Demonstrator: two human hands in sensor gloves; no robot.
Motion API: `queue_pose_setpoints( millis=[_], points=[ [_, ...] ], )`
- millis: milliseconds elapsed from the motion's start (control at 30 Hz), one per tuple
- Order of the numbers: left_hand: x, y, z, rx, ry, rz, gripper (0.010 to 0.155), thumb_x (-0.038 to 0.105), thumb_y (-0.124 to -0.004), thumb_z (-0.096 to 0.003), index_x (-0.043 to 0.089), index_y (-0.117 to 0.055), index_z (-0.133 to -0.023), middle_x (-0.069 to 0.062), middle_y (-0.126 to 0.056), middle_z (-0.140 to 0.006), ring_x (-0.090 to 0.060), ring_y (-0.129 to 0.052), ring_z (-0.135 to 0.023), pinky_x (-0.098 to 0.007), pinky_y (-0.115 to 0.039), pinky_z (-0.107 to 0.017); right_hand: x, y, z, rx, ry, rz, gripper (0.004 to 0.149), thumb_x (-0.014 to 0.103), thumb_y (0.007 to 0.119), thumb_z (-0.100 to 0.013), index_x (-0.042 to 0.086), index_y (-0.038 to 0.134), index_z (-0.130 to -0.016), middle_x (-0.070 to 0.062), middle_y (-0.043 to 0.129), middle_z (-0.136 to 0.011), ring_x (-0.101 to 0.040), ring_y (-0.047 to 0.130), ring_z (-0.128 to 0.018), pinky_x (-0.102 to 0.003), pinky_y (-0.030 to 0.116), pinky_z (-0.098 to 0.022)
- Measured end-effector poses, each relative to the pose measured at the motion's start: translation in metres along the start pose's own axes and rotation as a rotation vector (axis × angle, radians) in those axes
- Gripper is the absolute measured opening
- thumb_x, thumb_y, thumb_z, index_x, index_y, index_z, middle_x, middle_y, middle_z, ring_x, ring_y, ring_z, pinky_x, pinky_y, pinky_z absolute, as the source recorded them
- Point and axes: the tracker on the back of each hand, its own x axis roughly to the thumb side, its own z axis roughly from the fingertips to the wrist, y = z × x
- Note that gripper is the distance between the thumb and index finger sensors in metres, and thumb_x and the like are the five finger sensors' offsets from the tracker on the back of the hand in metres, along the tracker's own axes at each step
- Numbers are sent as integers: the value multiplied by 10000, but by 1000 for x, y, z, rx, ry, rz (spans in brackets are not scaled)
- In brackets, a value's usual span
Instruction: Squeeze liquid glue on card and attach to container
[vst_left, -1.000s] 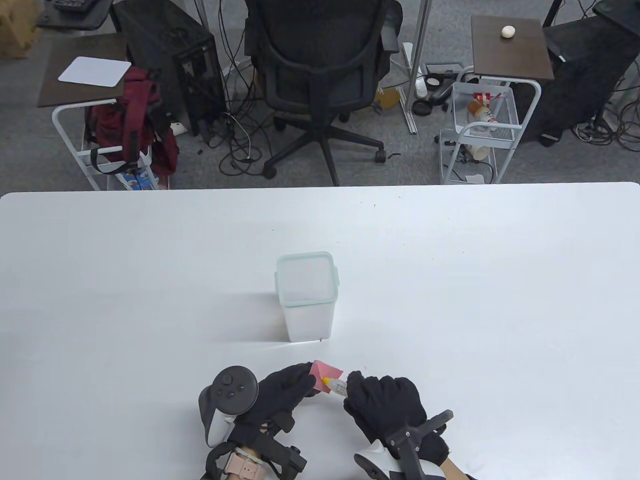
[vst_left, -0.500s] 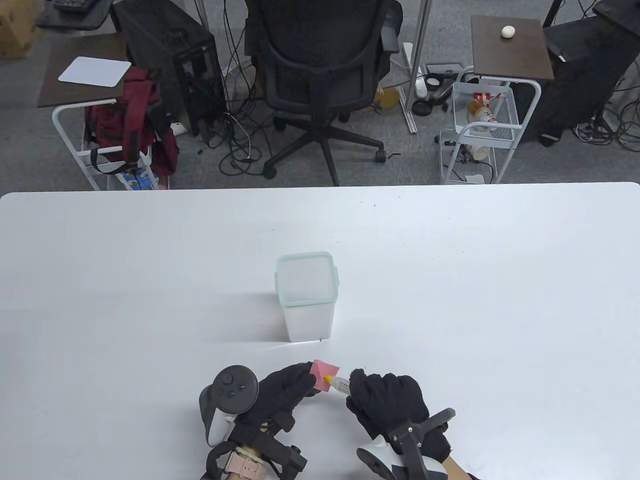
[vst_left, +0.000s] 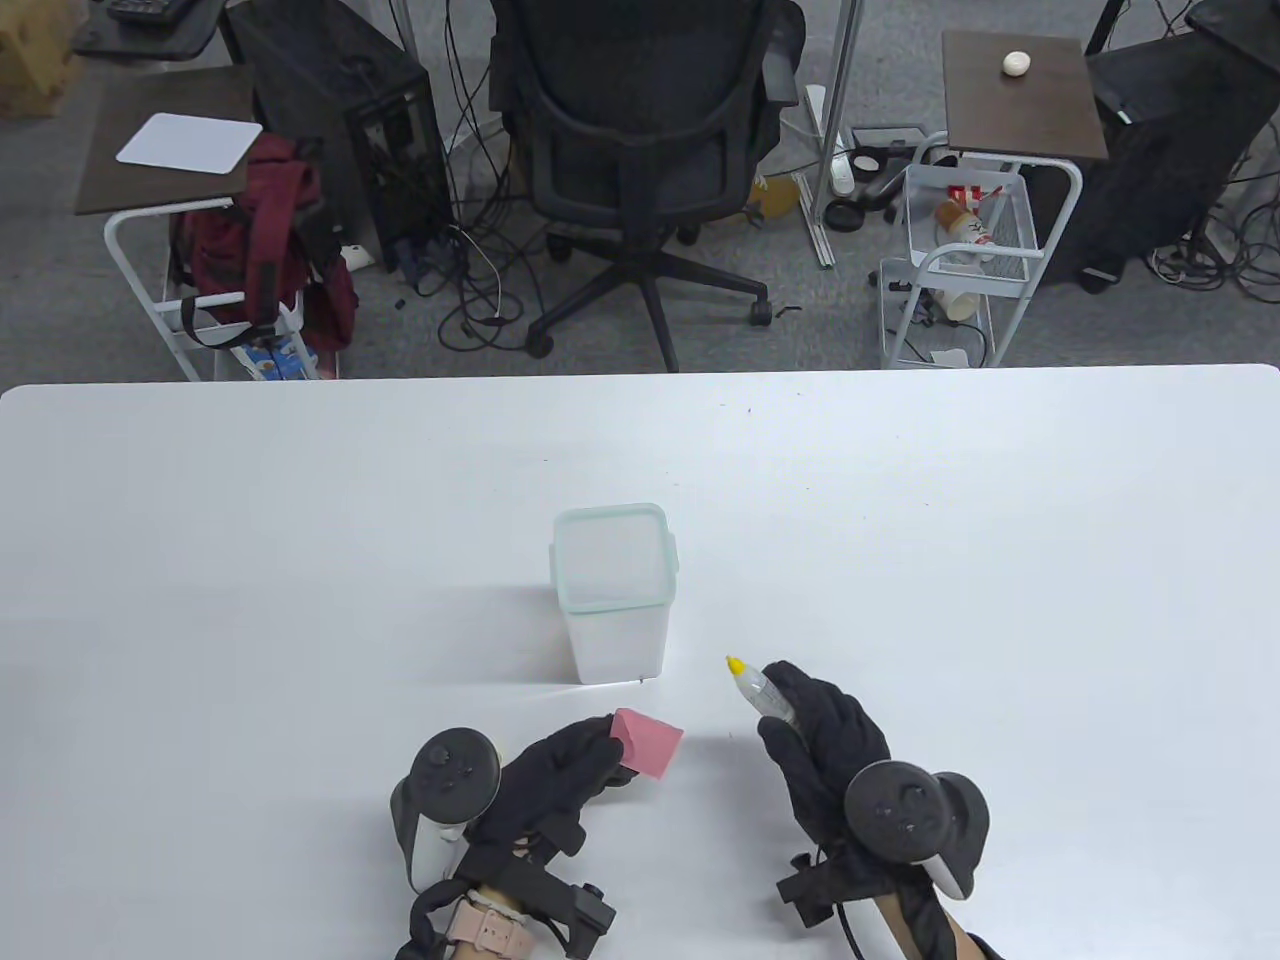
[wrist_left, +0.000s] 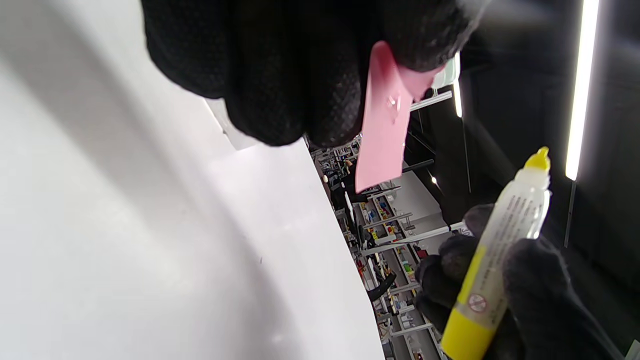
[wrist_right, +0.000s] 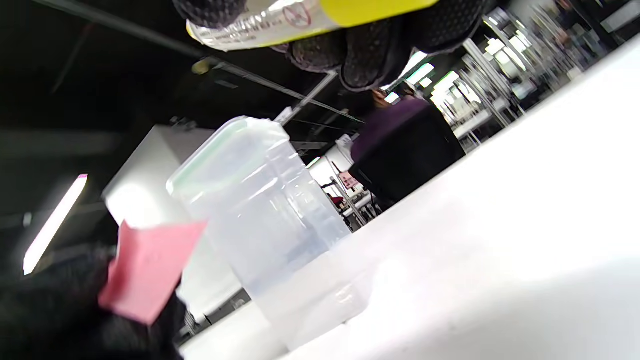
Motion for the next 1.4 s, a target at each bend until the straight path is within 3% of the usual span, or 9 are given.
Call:
queue_pose_setpoints(
  millis=[267,500,933,1200,1400],
  points=[
    [-7,10,-2,39,26,43,436,446,-720,-527,228,-851,-881,18,-1013,-766,-246,-1008,-712,-444,-808,-575,-47,3,-32,107,197,-436,551,385,621,-571,263,435,-1076,10,585,-1092,-311,667,-1010,-588,474,-792],
    [-13,17,-4,54,42,50,438,445,-719,-528,226,-850,-883,17,-1011,-768,-247,-1007,-714,-445,-807,-576,-70,17,-47,187,279,-439,562,313,664,-564,239,420,-1065,-47,521,-1129,-362,604,-1068,-587,512,-795],
    [-14,16,-8,38,58,32,440,449,-715,-531,229,-844,-890,20,-1007,-776,-247,-1002,-722,-443,-803,-581,-85,30,-53,231,331,-408,550,237,702,-548,216,453,-1038,-59,519,-1119,-379,613,-1056,-563,565,-784],
    [-15,16,-8,39,53,30,440,450,-714,-531,231,-843,-890,22,-1006,-778,-244,-1002,-723,-442,-803,-583,-87,25,-48,206,325,-343,567,230,705,-550,223,455,-1058,-64,535,-1129,-372,632,-1047,-549,550,-787],
    [-15,15,-8,33,49,27,439,451,-712,-532,233,-841,-892,22,-1004,-781,-244,-1001,-725,-441,-803,-584,-84,5,-38,144,292,-249,603,254,705,-549,189,431,-1082,-103,516,-1137,-385,631,-1035,-552,560,-775]
  ],
)
